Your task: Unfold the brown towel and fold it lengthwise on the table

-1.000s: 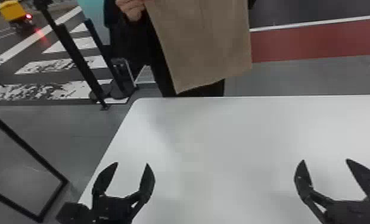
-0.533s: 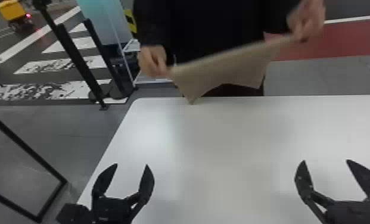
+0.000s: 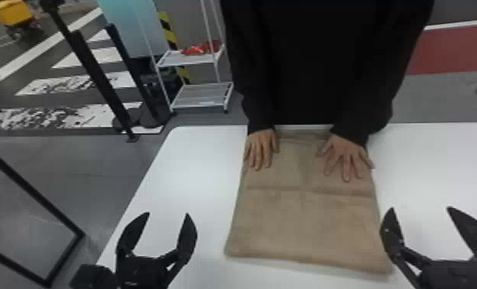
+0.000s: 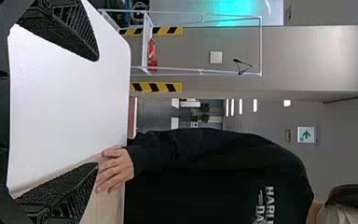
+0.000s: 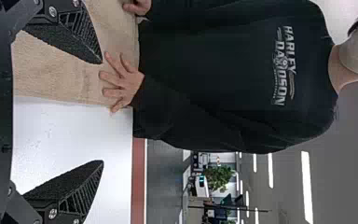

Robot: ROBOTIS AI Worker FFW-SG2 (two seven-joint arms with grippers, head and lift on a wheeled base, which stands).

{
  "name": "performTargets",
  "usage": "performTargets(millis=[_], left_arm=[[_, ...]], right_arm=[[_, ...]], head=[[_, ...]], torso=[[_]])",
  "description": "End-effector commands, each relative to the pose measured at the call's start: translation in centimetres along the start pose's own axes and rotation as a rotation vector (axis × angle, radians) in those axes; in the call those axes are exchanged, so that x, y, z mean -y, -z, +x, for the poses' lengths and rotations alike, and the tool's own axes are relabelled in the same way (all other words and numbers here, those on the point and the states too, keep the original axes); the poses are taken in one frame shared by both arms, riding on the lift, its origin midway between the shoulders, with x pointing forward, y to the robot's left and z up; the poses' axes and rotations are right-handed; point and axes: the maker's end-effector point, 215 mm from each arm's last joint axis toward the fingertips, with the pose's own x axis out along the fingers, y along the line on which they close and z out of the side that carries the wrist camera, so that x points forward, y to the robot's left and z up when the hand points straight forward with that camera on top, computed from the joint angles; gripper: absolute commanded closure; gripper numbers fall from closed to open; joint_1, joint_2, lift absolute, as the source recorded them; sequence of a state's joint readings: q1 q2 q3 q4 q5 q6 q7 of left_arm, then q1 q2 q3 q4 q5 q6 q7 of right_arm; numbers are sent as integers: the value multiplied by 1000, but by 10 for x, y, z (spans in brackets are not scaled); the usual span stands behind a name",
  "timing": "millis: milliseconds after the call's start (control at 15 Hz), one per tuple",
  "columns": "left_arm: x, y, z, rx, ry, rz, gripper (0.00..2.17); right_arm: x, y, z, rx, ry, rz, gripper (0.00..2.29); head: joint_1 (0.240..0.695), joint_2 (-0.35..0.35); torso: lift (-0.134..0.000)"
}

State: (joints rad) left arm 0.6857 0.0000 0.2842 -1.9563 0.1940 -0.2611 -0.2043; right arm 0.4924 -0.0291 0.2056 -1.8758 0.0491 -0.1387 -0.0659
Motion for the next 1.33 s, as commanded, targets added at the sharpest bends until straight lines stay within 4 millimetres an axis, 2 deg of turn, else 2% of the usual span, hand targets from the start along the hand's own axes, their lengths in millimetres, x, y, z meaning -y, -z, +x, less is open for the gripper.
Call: performTargets(millis=[0, 1267], left_arm=[[-1, 1, -1, -1, -2, -4, 76], [-2, 0, -1, 7, -2, -2, 76]], right_arm=[[0, 0, 0, 0, 0, 0, 127], [4, 1, -2, -1, 7, -2, 127]], head=[[695, 309], [695, 308]], torso=[[-110], [-110]])
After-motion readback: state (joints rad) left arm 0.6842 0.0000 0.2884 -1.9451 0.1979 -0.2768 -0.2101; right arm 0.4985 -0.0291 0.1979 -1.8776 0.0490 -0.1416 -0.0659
